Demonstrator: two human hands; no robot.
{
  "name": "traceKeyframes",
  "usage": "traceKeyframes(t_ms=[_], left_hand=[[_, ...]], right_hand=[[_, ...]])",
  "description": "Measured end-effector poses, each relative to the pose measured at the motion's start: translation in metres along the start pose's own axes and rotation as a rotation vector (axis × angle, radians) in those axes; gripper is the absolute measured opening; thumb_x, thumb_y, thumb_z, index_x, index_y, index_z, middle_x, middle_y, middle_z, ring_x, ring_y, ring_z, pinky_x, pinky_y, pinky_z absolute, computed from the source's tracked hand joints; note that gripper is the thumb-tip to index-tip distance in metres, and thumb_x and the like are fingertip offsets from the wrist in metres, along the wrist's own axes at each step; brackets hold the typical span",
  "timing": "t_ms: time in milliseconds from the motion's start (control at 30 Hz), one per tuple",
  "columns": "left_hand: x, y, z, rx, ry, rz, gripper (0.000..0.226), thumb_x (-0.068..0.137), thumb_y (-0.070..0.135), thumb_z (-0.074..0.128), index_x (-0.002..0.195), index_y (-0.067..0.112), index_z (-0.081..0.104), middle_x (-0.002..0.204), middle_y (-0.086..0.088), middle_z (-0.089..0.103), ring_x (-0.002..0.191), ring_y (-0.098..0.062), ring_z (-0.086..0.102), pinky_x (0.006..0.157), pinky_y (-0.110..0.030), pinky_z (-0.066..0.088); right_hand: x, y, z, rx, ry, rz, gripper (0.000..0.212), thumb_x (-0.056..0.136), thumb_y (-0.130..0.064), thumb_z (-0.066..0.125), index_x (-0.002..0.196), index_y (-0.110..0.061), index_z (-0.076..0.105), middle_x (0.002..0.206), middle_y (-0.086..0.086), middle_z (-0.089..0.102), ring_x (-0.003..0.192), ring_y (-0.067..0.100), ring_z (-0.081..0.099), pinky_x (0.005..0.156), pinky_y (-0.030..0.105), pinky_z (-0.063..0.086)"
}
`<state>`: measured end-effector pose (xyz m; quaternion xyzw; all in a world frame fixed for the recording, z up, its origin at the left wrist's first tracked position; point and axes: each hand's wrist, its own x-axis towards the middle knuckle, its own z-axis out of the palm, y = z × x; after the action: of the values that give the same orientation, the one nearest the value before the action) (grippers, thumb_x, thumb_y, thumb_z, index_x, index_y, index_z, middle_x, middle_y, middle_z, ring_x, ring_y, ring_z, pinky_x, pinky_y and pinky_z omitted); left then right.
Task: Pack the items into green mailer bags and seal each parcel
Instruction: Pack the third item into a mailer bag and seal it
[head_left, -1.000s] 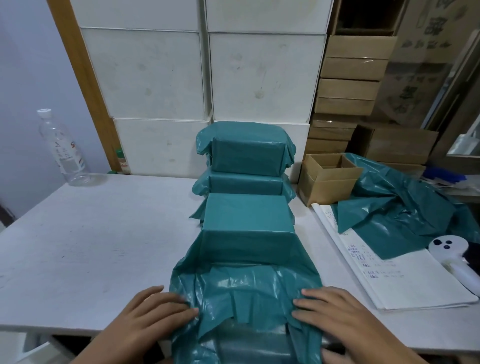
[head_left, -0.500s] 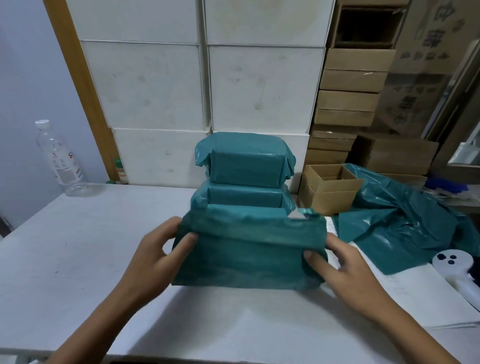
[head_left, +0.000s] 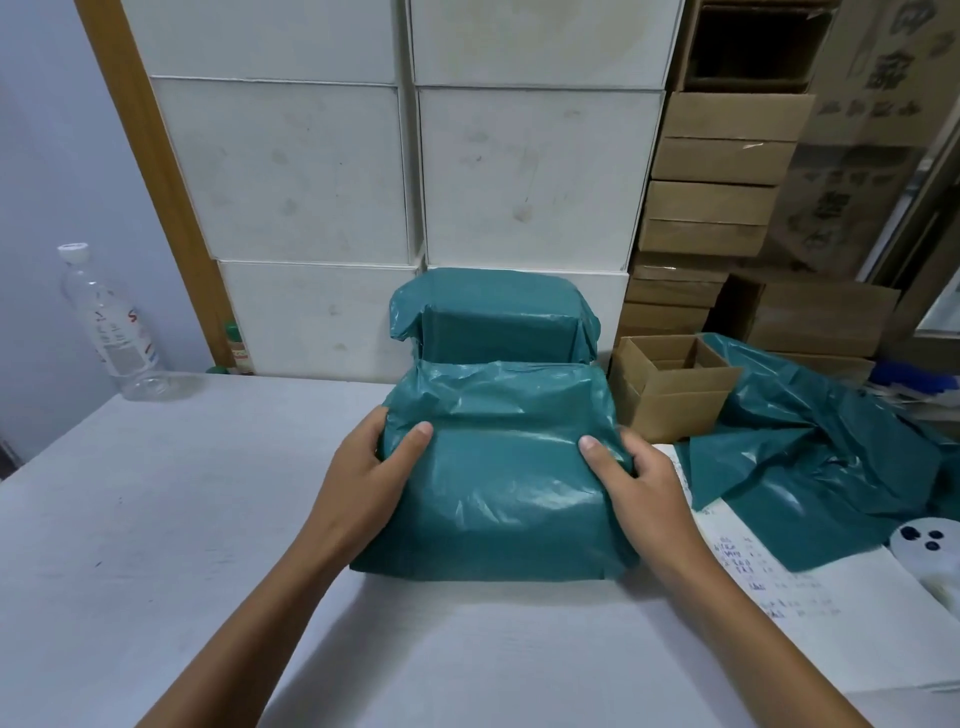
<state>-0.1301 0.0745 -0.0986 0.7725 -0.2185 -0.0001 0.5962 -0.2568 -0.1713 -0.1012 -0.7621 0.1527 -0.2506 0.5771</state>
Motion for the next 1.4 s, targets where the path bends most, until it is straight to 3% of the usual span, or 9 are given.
traceKeyframes(t_ms=[267,433,533,667,800,900,1033,1300,1400], left_hand=[[0.017,0.007,0.007,0.153,-0.021,-0.045,0.018,0.108,0.039,0.055,0.109,0.025,0.066,0.105,0.011,0.074,0.098,-0.012,0.071,0.089,-0.042,0.060],[0.014,0.002,0.009,0.124,0.010,-0.085,0.033,0.098,0.040,0.060,0.102,0.007,0.061,0.097,-0.012,0.071,0.089,-0.031,0.070,0.082,-0.054,0.061],[0.012,0.001,0.012,0.080,0.082,-0.132,0.026,0.092,0.024,0.066,0.087,0.004,0.050,0.091,-0.024,0.066,0.074,-0.025,0.060,0.068,-0.043,0.051],[0.014,0.006,0.012,-0.026,0.049,-0.191,0.029,0.090,0.022,0.069,0.104,0.036,0.047,0.106,-0.005,0.075,0.084,-0.026,0.075,0.082,-0.052,0.062],[0.014,0.012,0.013,0.399,0.100,0.062,0.055,0.090,0.021,0.073,0.134,0.037,0.044,0.125,0.004,0.056,0.108,-0.025,0.062,0.087,-0.041,0.050],[0.020,0.018,0.013,0.834,0.137,0.401,0.051,0.082,0.008,0.075,0.126,0.031,0.066,0.143,0.001,0.055,0.130,-0.031,0.049,0.100,-0.044,0.032],[0.028,0.032,0.018,0.936,-0.287,0.374,0.065,0.083,-0.009,0.052,0.127,0.033,0.075,0.132,0.006,0.073,0.123,-0.028,0.064,0.100,-0.039,0.044],[0.010,0.004,0.004,0.295,-0.303,-0.218,0.044,0.100,0.037,0.033,0.093,0.012,0.068,0.103,-0.003,0.075,0.099,-0.027,0.069,0.097,-0.051,0.054],[-0.004,-0.007,0.015,0.035,-0.200,-0.302,0.039,0.101,0.045,0.034,0.089,0.017,0.058,0.089,-0.006,0.069,0.084,-0.022,0.059,0.087,-0.052,0.052]], right_hand=[[0.008,0.001,0.011,0.013,0.022,0.097,0.019,0.109,-0.026,0.056,0.111,-0.032,0.075,0.098,-0.019,0.079,0.089,-0.001,0.073,0.070,0.014,0.057],[0.011,0.003,0.015,0.021,0.051,0.110,0.028,0.102,-0.015,0.062,0.084,0.006,0.058,0.080,0.009,0.061,0.072,0.013,0.058,0.069,0.035,0.044],[0.012,0.004,0.016,0.059,0.078,0.151,0.031,0.094,-0.011,0.067,0.078,0.002,0.043,0.078,0.006,0.050,0.073,0.018,0.049,0.068,0.035,0.037],[0.011,-0.011,0.014,0.039,0.070,0.199,0.031,0.092,-0.013,0.070,0.114,-0.027,0.054,0.109,-0.002,0.068,0.091,0.018,0.067,0.075,0.037,0.054],[0.013,-0.022,0.015,-0.330,0.036,-0.040,0.063,0.090,-0.012,0.073,0.140,-0.039,0.045,0.132,-0.007,0.046,0.105,0.008,0.057,0.085,0.032,0.048],[0.017,-0.026,0.016,-0.742,0.049,-0.298,0.050,0.088,-0.007,0.071,0.127,-0.036,0.065,0.144,-0.005,0.045,0.134,0.018,0.040,0.100,0.032,0.040],[0.024,-0.040,0.021,-1.027,-0.255,-0.303,0.048,0.098,-0.005,0.051,0.124,-0.038,0.074,0.137,-0.014,0.069,0.132,0.018,0.054,0.108,0.038,0.035],[0.017,-0.010,0.012,-0.119,-0.250,0.202,0.030,0.105,-0.026,0.051,0.098,-0.024,0.079,0.099,-0.019,0.077,0.096,-0.002,0.069,0.088,0.026,0.050],[0.018,0.007,0.017,0.196,-0.160,0.328,0.027,0.102,-0.012,0.053,0.093,-0.018,0.078,0.093,-0.004,0.078,0.095,0.015,0.070,0.086,0.032,0.051]])
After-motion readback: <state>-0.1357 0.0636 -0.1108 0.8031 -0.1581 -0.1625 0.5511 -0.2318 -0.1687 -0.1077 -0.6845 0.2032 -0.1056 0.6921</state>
